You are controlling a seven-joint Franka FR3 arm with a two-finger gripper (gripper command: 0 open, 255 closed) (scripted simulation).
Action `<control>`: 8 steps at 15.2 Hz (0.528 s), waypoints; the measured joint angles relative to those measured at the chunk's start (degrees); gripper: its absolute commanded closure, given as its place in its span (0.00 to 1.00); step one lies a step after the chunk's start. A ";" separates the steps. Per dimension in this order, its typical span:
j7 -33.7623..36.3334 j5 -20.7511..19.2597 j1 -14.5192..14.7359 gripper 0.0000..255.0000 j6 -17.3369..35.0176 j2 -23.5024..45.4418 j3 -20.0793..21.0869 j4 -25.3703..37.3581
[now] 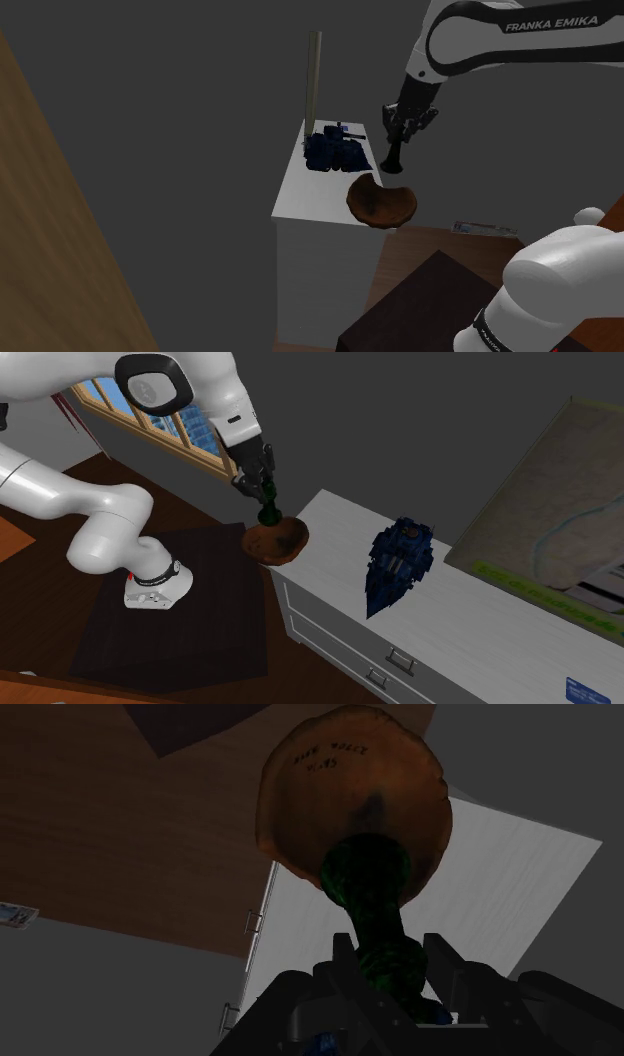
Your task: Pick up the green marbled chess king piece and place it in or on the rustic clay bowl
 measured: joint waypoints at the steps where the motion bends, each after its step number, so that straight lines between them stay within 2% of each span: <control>1: -0.02 0.02 0.03 1.00 0.60 -0.27 -0.03 -0.89; 8: 0.29 0.17 0.16 1.00 5.74 -0.42 0.26 -6.20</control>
